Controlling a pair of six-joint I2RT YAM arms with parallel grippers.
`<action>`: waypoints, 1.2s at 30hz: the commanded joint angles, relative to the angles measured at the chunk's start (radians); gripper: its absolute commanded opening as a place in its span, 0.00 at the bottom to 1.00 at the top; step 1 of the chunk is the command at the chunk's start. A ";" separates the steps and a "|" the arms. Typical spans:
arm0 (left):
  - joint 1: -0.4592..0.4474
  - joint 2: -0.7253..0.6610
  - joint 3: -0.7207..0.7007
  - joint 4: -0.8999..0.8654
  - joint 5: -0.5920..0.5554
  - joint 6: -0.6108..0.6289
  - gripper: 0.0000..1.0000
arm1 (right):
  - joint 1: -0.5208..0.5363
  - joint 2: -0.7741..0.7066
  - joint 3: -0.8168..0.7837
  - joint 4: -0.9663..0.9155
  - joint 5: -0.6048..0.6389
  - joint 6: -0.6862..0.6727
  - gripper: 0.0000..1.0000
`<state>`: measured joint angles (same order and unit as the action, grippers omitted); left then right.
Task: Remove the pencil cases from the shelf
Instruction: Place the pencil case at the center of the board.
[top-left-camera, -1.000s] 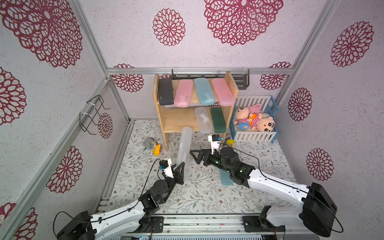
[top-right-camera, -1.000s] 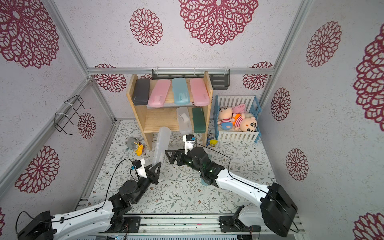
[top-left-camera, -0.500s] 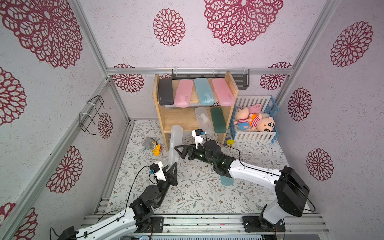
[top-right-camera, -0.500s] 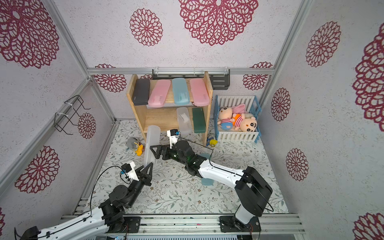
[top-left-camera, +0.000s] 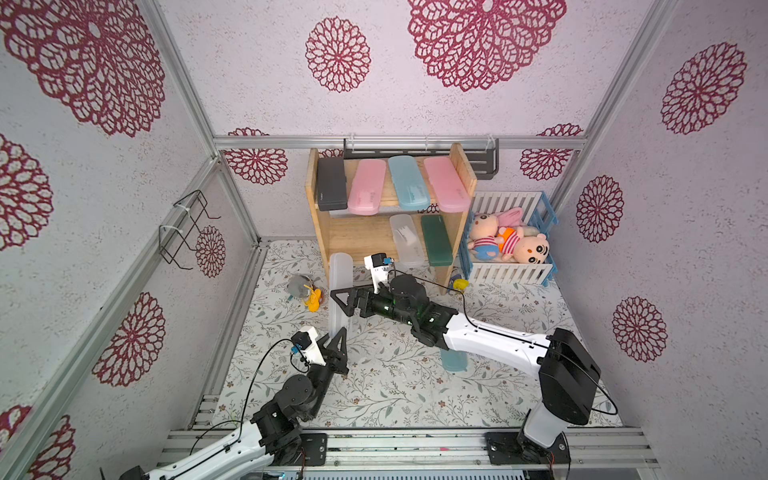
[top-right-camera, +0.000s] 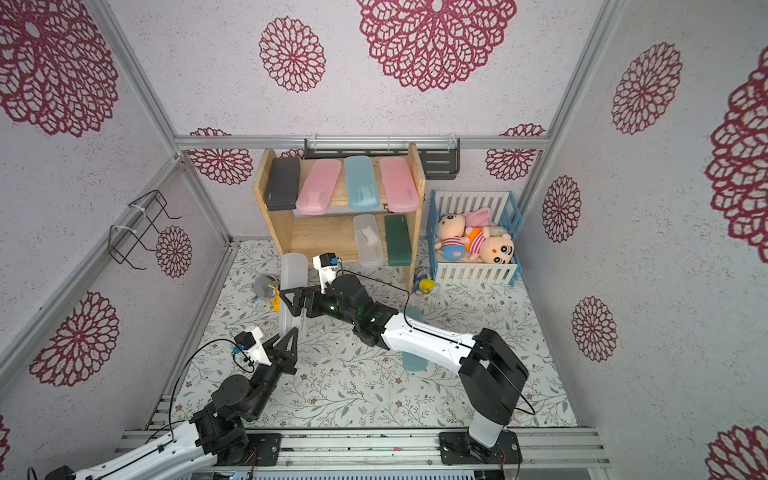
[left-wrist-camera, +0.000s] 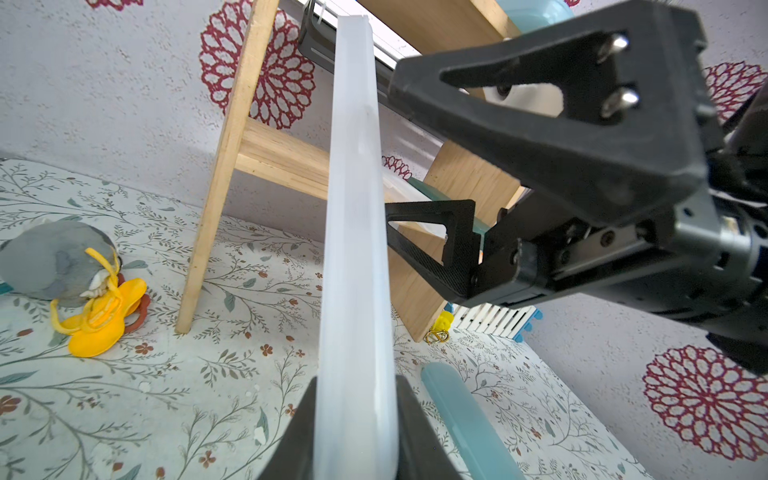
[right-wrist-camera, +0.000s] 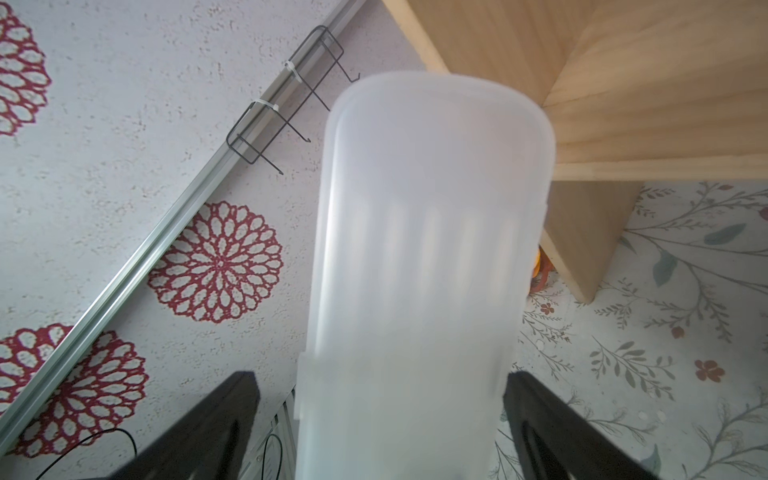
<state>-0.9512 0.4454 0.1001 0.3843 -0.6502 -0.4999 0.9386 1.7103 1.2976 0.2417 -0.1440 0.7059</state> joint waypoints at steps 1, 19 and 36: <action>-0.018 0.016 0.013 0.009 0.029 0.022 0.00 | 0.015 0.017 0.057 -0.053 0.019 -0.030 0.99; -0.038 0.014 0.037 -0.031 -0.027 0.013 0.69 | -0.008 -0.039 -0.062 -0.032 0.011 -0.012 0.67; -0.038 0.026 0.053 -0.025 -0.076 -0.034 0.97 | -0.462 -0.567 -0.273 -0.895 0.254 -0.465 0.68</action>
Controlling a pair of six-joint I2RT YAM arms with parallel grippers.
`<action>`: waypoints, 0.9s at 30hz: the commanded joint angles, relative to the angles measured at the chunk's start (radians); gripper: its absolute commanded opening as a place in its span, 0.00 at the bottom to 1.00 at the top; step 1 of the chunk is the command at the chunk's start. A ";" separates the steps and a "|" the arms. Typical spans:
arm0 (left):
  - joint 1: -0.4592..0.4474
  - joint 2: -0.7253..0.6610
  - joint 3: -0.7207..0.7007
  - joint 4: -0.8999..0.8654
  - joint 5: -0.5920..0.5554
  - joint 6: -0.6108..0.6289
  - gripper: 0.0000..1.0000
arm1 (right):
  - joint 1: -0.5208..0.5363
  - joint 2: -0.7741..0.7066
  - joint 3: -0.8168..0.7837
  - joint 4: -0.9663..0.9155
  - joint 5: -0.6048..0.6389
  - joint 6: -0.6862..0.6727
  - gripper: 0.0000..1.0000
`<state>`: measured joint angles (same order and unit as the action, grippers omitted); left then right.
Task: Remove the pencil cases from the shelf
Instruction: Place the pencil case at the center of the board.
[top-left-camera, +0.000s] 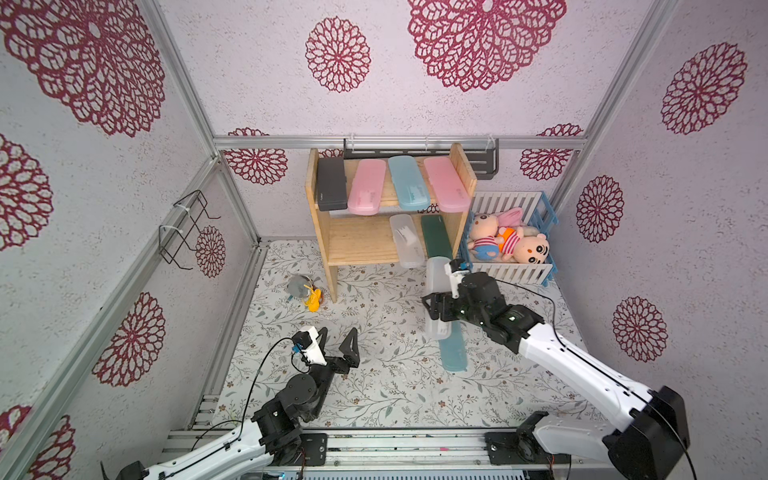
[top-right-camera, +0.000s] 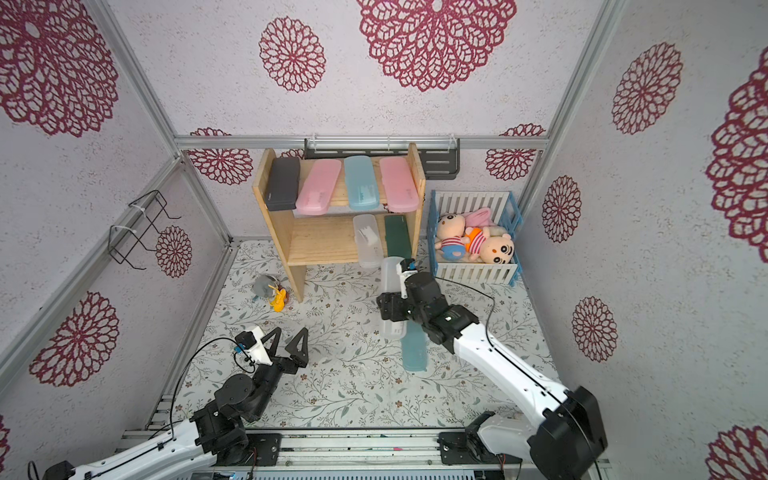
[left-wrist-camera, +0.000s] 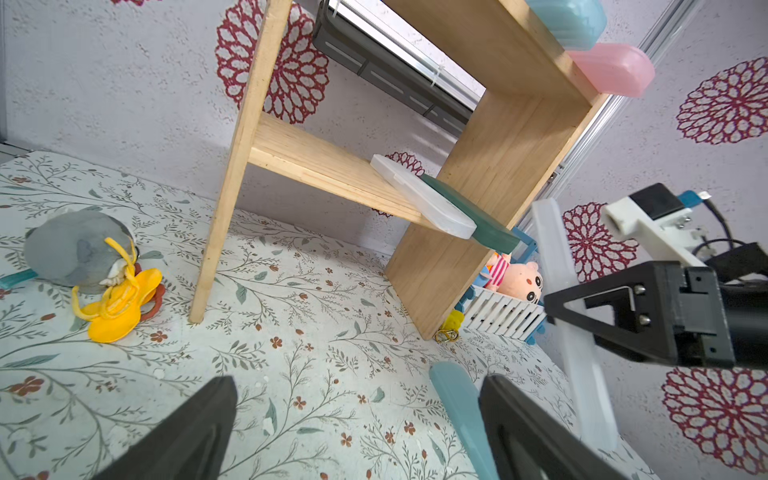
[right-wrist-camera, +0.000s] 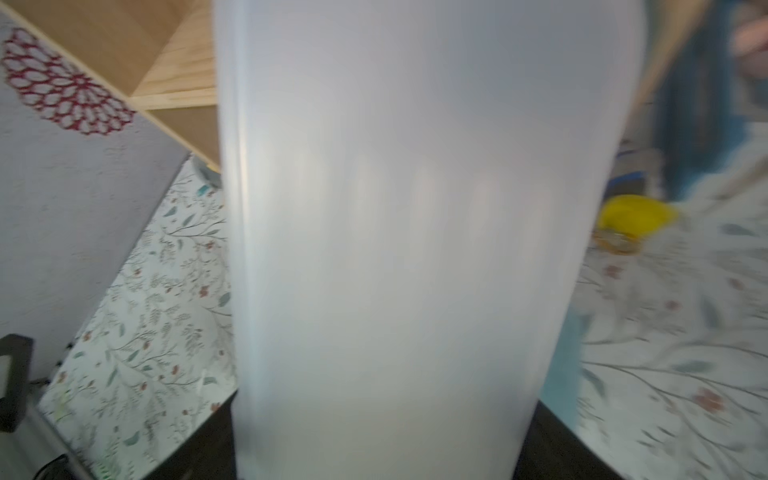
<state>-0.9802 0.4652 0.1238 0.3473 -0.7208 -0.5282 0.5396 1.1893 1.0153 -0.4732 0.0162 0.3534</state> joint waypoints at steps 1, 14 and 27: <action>-0.009 0.010 0.033 0.011 -0.001 -0.006 0.97 | -0.103 -0.055 0.010 -0.206 0.090 -0.134 0.69; -0.008 0.065 0.065 0.017 0.000 0.010 0.97 | -0.323 0.214 0.101 -0.274 0.193 -0.263 0.68; -0.002 -0.003 0.111 -0.052 -0.014 0.031 0.97 | -0.331 0.381 0.025 -0.135 0.153 -0.216 0.68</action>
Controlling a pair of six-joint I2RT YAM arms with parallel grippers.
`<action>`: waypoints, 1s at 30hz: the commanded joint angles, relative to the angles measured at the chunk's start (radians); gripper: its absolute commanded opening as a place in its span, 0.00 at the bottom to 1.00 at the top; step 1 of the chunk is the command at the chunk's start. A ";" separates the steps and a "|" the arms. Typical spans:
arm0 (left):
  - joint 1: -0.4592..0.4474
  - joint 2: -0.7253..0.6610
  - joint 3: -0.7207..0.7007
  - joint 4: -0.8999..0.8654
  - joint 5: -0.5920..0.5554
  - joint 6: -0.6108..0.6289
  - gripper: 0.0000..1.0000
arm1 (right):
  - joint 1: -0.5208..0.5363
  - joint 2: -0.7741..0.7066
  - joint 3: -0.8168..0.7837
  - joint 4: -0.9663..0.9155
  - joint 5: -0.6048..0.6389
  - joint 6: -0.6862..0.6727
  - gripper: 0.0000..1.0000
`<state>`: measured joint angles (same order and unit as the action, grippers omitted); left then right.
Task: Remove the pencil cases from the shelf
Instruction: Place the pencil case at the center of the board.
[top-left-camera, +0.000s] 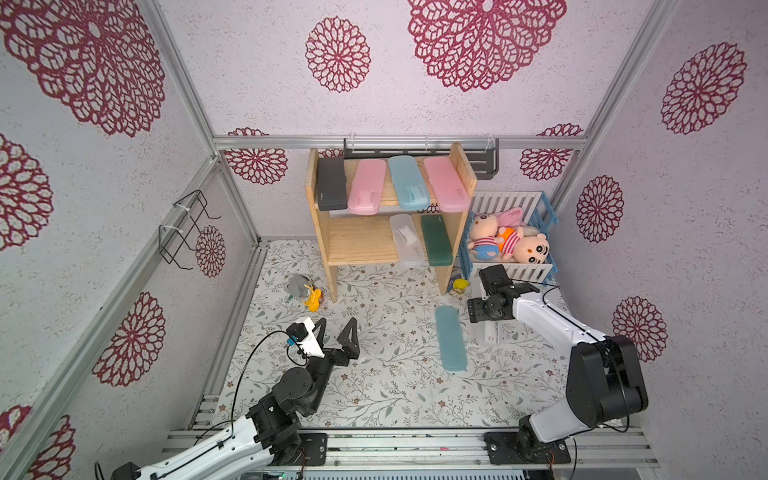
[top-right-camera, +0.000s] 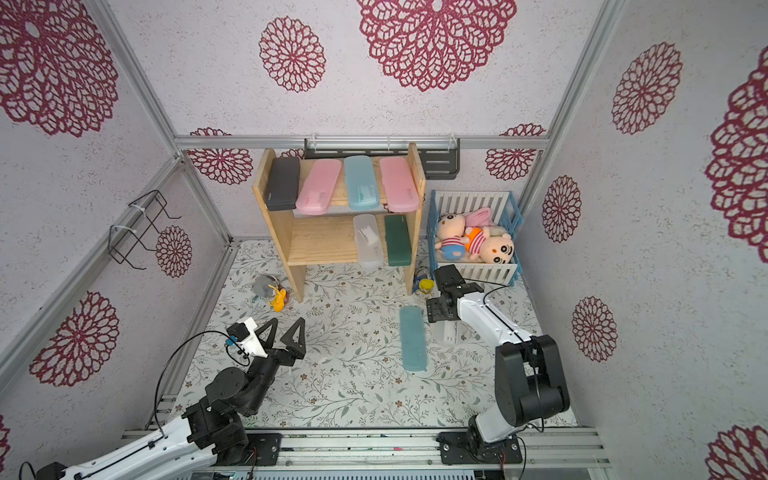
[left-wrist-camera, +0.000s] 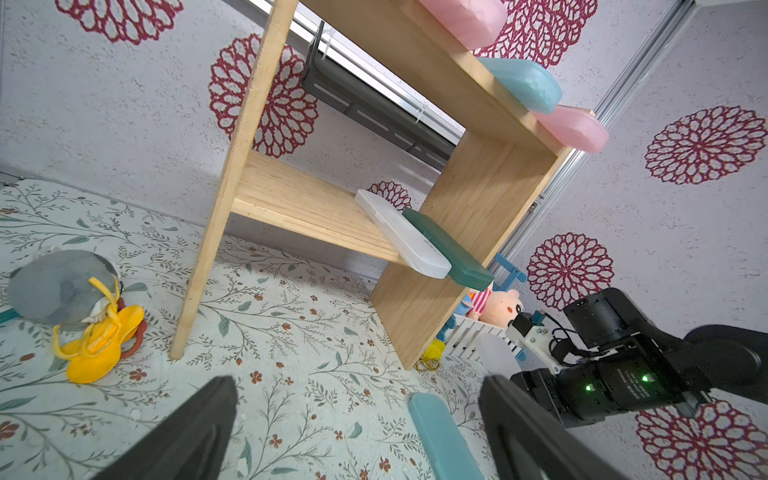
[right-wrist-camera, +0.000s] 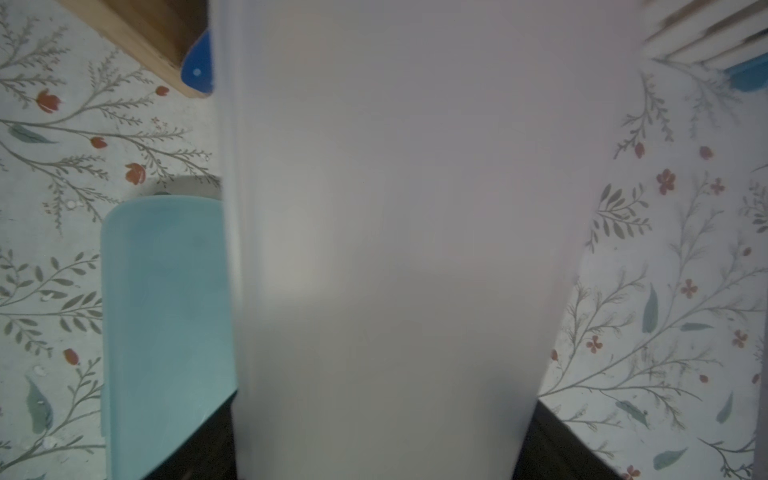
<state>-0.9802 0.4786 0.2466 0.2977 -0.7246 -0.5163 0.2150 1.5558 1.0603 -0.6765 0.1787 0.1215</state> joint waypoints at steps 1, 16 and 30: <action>0.000 -0.022 -0.012 -0.013 -0.010 0.017 0.97 | -0.005 0.018 -0.040 0.085 -0.005 0.018 0.68; 0.014 -0.011 0.022 -0.105 -0.064 -0.031 0.97 | 0.010 0.028 -0.153 0.179 -0.070 0.009 0.75; 0.034 0.123 0.133 -0.140 -0.046 -0.110 0.97 | 0.012 -0.085 -0.110 0.154 -0.059 0.049 0.99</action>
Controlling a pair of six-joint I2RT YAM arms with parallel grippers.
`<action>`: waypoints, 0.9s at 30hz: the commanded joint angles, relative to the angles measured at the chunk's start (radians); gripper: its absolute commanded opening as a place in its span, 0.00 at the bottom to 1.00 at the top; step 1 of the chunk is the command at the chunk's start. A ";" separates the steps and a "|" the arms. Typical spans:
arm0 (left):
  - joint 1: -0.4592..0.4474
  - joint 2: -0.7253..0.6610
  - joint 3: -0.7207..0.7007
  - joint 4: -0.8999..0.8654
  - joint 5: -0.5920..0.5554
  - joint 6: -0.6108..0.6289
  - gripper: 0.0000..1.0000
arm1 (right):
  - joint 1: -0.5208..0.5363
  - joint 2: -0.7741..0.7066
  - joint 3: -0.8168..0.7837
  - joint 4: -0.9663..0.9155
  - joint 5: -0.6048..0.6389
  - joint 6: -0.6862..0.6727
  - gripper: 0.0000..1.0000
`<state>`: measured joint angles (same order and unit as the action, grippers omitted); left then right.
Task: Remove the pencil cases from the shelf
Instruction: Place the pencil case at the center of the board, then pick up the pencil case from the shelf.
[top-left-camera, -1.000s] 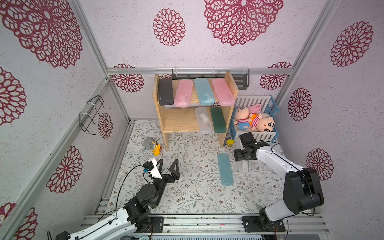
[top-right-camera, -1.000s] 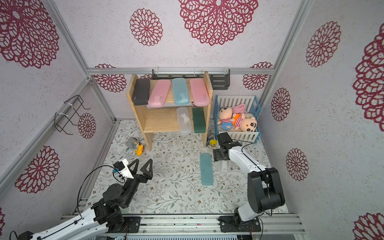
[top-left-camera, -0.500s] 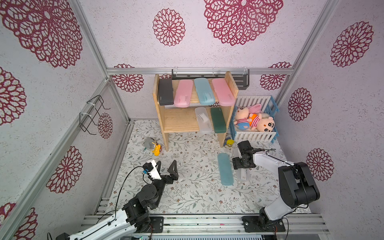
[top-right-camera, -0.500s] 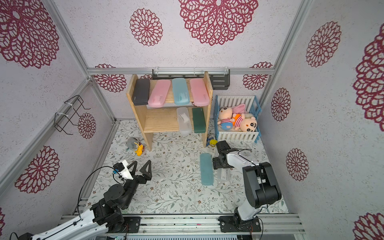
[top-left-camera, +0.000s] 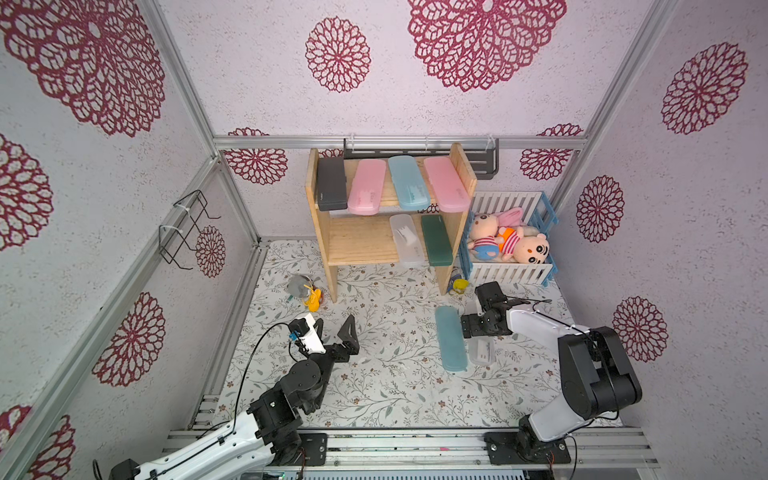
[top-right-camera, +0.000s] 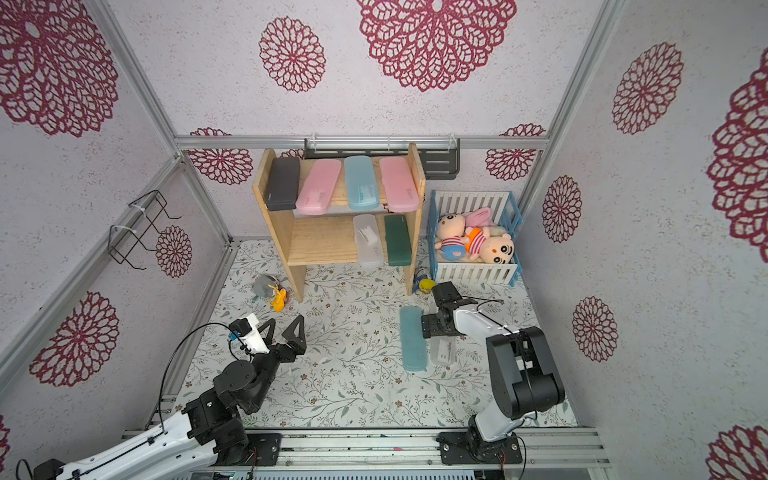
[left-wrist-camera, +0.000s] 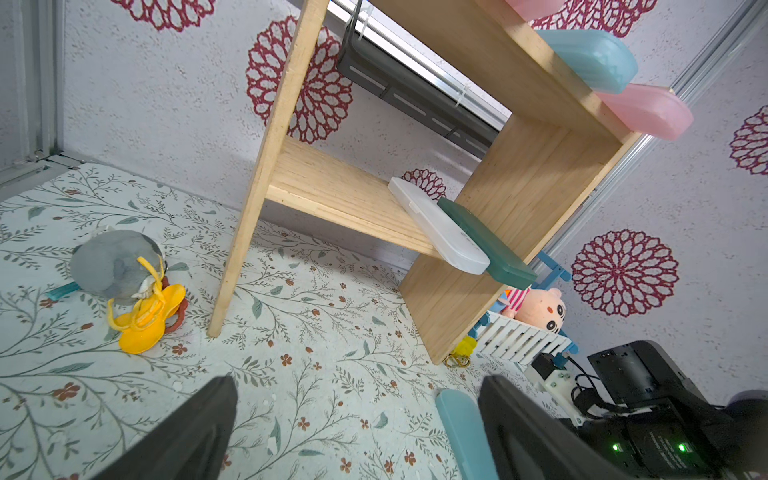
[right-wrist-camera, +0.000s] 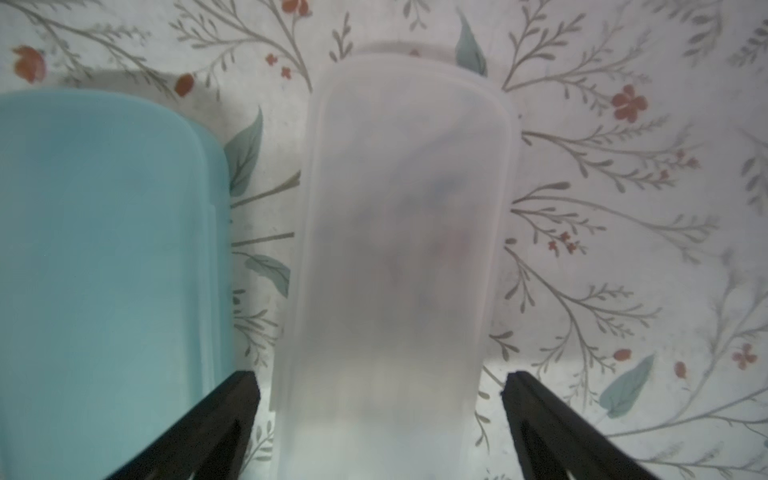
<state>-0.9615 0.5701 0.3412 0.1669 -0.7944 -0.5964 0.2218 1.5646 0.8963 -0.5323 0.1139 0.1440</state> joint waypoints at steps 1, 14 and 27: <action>0.024 0.054 0.053 -0.003 0.048 -0.054 0.97 | 0.007 -0.128 0.068 0.008 -0.003 0.030 0.99; 0.191 0.592 0.301 0.384 0.582 -0.473 0.97 | 0.009 -0.492 0.127 0.178 -0.131 0.173 0.99; 0.212 0.917 0.418 0.632 0.640 -0.634 0.97 | 0.007 -0.480 0.155 0.174 -0.191 0.139 0.99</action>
<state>-0.7635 1.4685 0.7521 0.7059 -0.1795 -1.1839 0.2256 1.0798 1.0248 -0.3897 -0.0521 0.2821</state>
